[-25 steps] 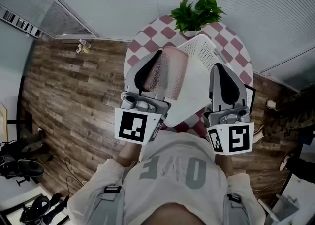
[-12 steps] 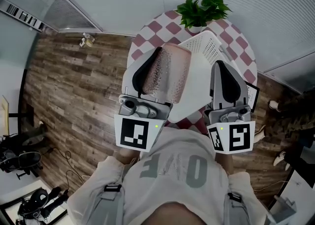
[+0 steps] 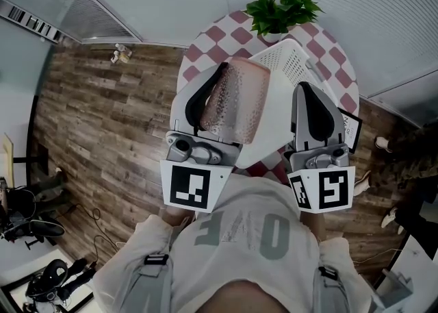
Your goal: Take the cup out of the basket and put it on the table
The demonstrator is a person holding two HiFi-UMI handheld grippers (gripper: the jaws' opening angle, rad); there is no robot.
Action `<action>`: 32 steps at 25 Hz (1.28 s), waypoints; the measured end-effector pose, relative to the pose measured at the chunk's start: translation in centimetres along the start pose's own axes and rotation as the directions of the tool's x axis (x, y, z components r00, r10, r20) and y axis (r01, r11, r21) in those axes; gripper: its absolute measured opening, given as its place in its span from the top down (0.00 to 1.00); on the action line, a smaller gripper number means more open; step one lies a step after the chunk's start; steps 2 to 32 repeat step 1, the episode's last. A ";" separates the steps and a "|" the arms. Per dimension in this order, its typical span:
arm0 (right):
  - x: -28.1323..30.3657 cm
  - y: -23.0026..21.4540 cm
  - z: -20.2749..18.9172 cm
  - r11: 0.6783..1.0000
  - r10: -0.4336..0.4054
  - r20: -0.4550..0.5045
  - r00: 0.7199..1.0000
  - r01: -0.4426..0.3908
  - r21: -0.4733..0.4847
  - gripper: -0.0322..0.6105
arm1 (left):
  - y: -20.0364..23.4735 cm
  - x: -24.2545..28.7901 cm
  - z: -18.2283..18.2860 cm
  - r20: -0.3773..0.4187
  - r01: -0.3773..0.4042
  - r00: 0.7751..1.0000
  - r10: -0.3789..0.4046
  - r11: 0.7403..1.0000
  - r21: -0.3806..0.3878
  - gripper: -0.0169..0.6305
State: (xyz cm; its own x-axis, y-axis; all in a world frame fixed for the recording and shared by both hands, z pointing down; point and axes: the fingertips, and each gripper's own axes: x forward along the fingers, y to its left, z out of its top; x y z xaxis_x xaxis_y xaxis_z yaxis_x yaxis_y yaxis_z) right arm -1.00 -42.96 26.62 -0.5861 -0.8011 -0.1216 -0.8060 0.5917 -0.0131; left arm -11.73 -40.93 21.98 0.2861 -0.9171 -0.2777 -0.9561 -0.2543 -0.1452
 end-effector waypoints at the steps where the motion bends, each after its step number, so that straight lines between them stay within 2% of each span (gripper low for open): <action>1: 0.1 0.0 0.0 1.000 0.003 0.002 1.000 -0.003 0.000 0.94 | -0.1 0.1 -0.1 0.000 0.001 1.000 -0.001 1.000 0.002 0.94; 32: 0.1 0.0 0.0 1.000 0.003 0.002 1.000 -0.003 0.000 0.94 | -0.1 0.1 -0.1 0.000 0.001 1.000 -0.001 1.000 0.002 0.94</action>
